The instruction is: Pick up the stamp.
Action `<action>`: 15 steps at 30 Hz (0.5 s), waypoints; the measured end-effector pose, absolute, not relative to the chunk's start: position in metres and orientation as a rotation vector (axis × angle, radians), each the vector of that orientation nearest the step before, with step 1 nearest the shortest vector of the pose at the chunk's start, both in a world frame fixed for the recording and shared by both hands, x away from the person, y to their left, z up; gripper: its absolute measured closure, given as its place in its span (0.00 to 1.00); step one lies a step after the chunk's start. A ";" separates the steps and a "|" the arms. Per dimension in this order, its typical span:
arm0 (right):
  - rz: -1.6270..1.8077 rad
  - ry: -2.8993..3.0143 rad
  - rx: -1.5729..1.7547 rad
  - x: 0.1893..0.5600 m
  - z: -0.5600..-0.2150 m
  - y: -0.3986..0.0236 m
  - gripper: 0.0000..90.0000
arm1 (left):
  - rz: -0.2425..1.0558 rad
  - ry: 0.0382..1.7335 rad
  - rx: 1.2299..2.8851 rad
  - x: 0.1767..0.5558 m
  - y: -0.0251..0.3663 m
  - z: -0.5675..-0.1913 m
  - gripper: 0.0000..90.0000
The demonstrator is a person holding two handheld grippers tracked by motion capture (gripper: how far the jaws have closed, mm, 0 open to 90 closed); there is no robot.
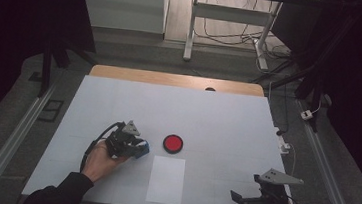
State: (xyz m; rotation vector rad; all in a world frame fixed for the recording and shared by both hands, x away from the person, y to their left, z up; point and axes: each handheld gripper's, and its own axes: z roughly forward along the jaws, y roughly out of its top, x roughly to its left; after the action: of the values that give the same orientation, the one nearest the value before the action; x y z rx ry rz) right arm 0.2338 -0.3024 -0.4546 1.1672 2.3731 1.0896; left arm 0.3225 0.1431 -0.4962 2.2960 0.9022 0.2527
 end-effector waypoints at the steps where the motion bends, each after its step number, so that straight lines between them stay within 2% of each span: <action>1: 1.090 2.373 1.166 0.234 -0.455 -0.302 0.00 | 0.250 0.902 2.289 0.323 0.144 -0.495 0.78; 15: 1.091 2.373 1.166 0.234 -0.455 -0.302 0.00 | 0.237 0.880 2.212 0.313 0.148 -0.477 0.78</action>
State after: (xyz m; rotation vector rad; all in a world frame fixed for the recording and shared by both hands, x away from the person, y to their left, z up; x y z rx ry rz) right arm 0.2337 -0.3022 -0.4546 1.1662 2.3727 1.0909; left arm 0.3133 0.1475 -0.4771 2.2121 0.8800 0.2373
